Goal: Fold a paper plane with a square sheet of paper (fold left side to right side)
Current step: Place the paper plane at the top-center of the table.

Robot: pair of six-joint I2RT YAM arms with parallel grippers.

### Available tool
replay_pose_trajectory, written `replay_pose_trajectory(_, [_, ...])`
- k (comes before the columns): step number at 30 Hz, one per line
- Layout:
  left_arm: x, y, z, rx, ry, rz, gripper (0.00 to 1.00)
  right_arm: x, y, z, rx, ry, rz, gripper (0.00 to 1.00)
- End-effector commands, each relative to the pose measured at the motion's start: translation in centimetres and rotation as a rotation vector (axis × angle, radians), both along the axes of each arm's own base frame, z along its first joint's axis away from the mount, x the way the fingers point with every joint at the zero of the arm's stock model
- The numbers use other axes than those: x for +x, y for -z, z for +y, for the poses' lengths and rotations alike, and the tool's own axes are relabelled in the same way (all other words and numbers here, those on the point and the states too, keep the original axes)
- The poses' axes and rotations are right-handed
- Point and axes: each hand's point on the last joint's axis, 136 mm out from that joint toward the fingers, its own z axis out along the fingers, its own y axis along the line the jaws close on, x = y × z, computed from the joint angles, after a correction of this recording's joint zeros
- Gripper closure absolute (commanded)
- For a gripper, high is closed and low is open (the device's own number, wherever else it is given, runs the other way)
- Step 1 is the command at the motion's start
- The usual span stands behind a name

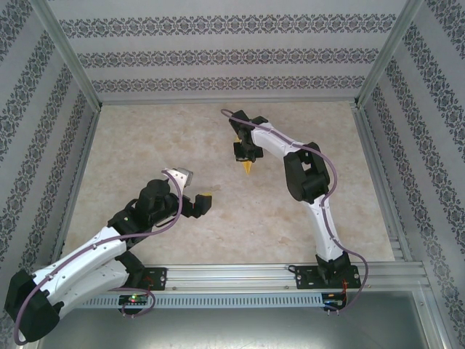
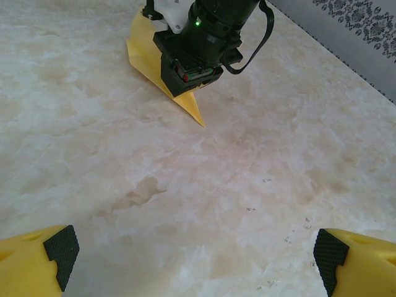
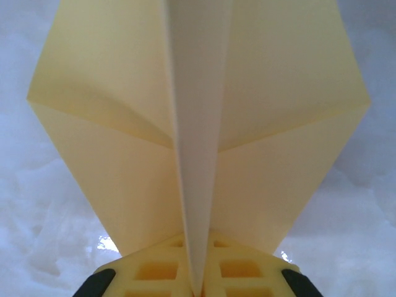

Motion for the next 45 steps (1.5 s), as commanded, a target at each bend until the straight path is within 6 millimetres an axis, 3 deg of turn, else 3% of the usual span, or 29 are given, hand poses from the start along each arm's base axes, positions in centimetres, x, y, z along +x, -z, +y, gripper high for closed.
replay_pose_trajectory(1, [0.1,-0.4,0.5,0.021,-0.006,-0.016,0.00,-0.3,0.4,-0.9,-0.047,0.001,0.028,0.86])
replay_pose_trajectory(9, [0.5,-0.2,0.8,0.036,-0.038,-0.012,0.00,-1.1,0.4,-0.7,-0.054,-0.007,0.047,0.76])
replay_pose_trajectory(15, [0.8,-0.4,1.1,0.045,-0.057,-0.015,0.00,-1.1,-0.3,-0.7,-0.057,0.000,0.032,0.76])
replay_pose_trajectory(19, [1.0,-0.6,1.5,0.057,-0.080,-0.015,0.00,-1.1,-1.4,-0.8,-0.073,-0.005,0.006,0.76])
replay_pose_trajectory(24, [1.9,-0.3,3.6,0.105,-0.207,-0.001,0.00,-1.2,-3.1,-1.1,-0.096,-0.009,-0.024,0.73])
replay_pose_trajectory(28, [2.4,-0.3,3.8,0.092,-0.220,0.025,0.00,-1.5,-4.5,-1.1,-0.100,-0.016,-0.048,0.71])
replay_pose_trajectory(34, [3.6,-0.5,4.9,0.020,-0.271,0.062,0.00,-2.7,-7.3,-1.9,-0.119,-0.027,-0.080,0.62])
replay_pose_trajectory(37, [4.5,-0.6,6.1,-0.031,-0.318,0.088,0.00,-3.7,-9.7,-3.0,-0.132,-0.030,-0.123,0.58])
replay_pose_trajectory(45, [6.9,-1.9,11.9,-0.021,-0.550,0.023,0.00,-8.1,-17.2,-7.9,-0.049,-0.047,-0.397,0.40])
